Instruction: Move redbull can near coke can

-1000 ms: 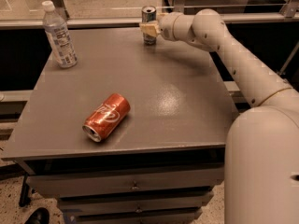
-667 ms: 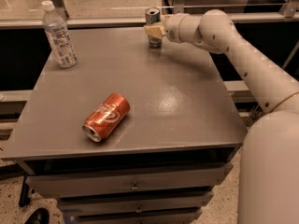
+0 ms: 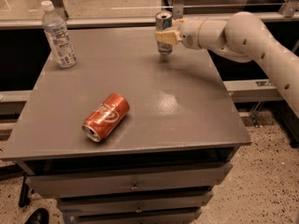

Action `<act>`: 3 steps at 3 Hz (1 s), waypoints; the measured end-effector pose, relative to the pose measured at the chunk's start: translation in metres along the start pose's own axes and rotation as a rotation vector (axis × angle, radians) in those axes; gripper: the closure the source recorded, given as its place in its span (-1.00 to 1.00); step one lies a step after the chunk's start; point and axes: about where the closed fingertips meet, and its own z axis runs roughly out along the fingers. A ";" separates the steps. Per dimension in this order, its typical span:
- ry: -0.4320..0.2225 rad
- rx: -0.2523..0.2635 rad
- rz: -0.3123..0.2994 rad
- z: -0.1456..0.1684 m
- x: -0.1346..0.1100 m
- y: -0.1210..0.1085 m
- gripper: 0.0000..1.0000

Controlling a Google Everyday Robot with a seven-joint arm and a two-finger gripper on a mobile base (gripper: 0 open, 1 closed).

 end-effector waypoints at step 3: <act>0.011 -0.072 0.057 -0.103 -0.006 0.061 1.00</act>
Offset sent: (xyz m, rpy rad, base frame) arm -0.1883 -0.0449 0.0303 0.0502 0.1087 0.1160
